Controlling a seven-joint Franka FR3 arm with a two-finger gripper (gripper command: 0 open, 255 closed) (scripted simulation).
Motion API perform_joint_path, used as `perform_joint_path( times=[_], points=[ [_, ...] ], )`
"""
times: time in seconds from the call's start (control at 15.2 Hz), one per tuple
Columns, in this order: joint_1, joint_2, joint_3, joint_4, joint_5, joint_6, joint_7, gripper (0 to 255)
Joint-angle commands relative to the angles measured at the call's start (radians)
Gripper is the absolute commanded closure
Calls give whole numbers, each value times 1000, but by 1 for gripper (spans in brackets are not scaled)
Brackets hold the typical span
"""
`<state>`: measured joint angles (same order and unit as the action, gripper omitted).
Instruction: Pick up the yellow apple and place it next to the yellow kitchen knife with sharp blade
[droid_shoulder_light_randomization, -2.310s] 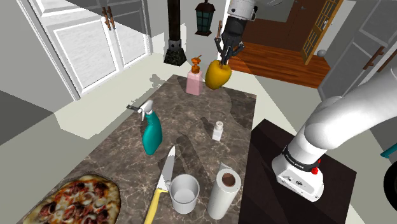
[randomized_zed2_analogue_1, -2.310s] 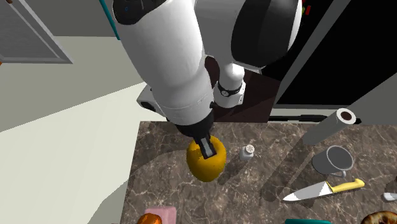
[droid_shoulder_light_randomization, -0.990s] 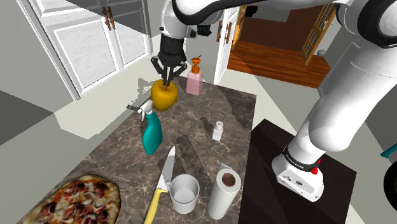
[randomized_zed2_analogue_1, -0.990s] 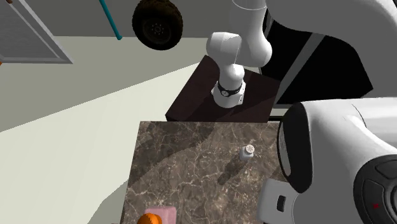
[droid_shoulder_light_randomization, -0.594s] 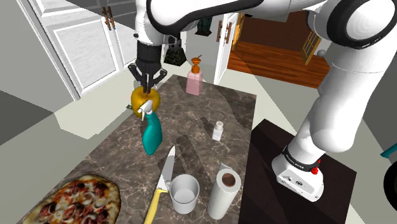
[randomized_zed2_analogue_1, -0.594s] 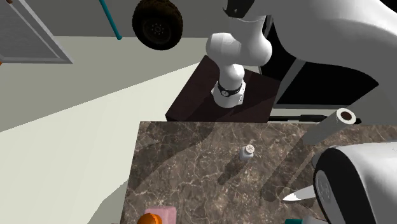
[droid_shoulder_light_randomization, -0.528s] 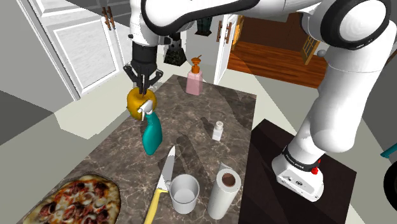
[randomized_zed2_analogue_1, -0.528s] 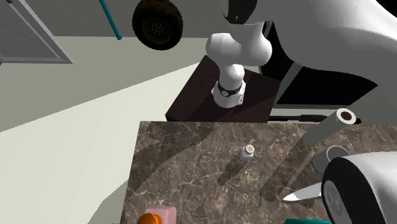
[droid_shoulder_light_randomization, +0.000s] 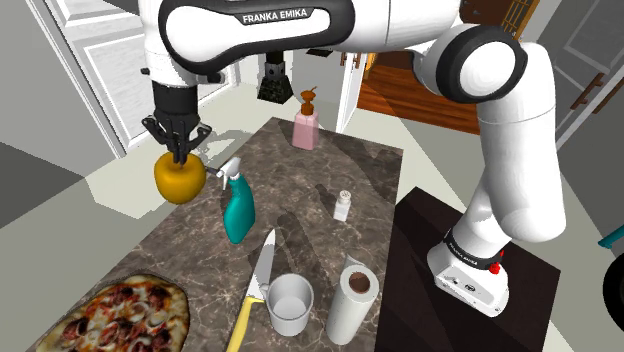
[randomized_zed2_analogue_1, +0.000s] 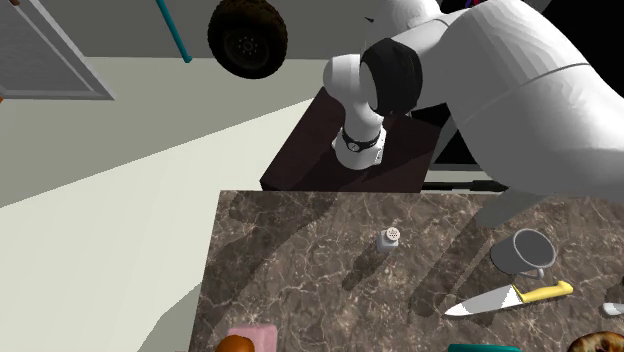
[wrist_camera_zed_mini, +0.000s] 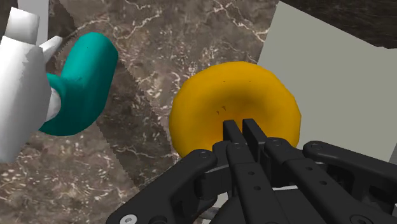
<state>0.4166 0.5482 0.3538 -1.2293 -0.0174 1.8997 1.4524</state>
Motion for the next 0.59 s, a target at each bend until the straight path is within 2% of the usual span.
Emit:
perform_joint_path(
  times=[0.0, 0.53],
  points=[
    [23, 40, -3, 41, -14, 2, 17, 255],
    [15, 46, -5, -59, -13, 106, 9, 255]
  ],
)
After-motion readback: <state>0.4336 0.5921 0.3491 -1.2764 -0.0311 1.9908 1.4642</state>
